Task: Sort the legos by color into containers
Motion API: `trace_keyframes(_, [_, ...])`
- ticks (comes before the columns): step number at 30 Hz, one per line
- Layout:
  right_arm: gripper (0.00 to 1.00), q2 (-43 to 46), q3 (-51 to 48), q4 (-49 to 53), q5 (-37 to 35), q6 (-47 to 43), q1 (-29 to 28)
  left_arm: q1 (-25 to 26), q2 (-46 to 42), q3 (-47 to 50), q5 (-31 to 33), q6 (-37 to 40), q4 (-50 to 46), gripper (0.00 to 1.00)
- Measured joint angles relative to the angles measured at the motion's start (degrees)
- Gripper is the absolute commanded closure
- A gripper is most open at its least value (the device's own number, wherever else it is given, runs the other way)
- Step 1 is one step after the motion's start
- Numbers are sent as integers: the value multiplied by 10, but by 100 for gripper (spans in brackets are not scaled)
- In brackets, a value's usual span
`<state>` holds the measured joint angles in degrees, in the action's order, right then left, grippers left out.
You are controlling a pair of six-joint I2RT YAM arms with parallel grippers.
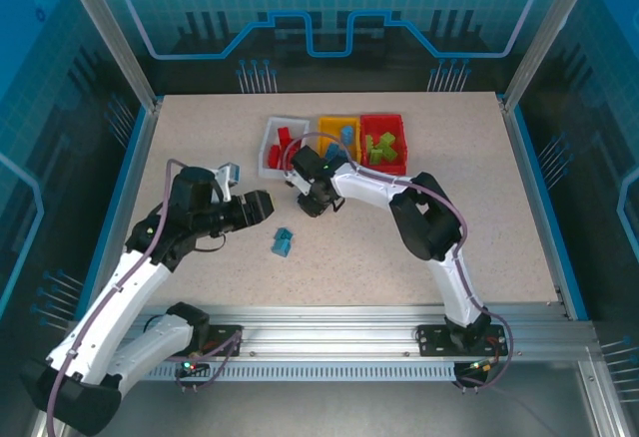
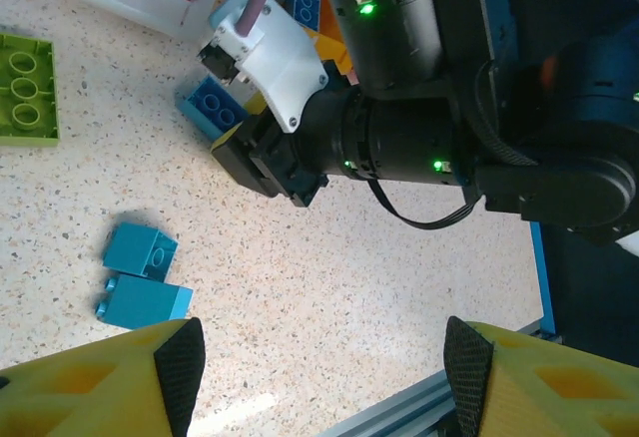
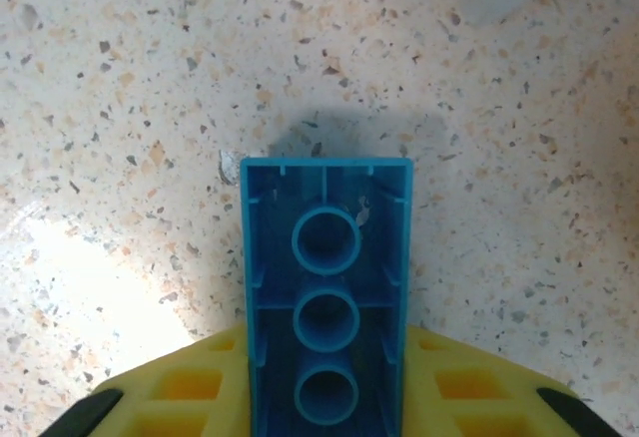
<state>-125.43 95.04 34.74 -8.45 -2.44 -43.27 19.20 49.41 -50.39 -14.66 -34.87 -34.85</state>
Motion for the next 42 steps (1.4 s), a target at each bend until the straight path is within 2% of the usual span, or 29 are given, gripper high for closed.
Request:
trace_keyframes(4, [73, 49, -67, -17, 1, 17, 0, 0, 5, 0, -6, -7, 4, 31])
trace_keyframes(7, [71, 119, -125, -27, 0, 47, 6, 0, 33, -4, -14, -9, 9, 31])
trace_keyframes(12, [69, 196, -115, -43, 1, 113, 60, 0, 129, -42, -33, -13, 40, 32])
trace_keyframes(16, [69, 150, -13, -40, -1, 160, 109, 0, 202, -98, -35, -13, 74, 32])
trace_keyframes(22, [69, 8, 159, -5, 4, 216, 139, 17, 293, -189, -27, -8, 117, 32])
trace_keyframes(29, [68, -105, 291, 55, 29, 256, 161, 88, 370, -279, 61, 45, 123, 32])
trace_keyframes(34, [53, -138, 327, 74, 43, 271, 167, 133, 386, -292, 138, 84, 121, 32])
trace_keyframes(37, [45, -141, 329, 82, 46, 277, 167, 142, 386, -292, 165, 97, 121, 32])
trace_keyframes(39, [42, -140, 328, 81, 46, 280, 167, 143, 386, -292, 176, 101, 120, 32])
trace_keyframes(42, [43, -122, 301, 72, 46, 279, 167, 143, 382, -290, 188, 107, 120, 33])
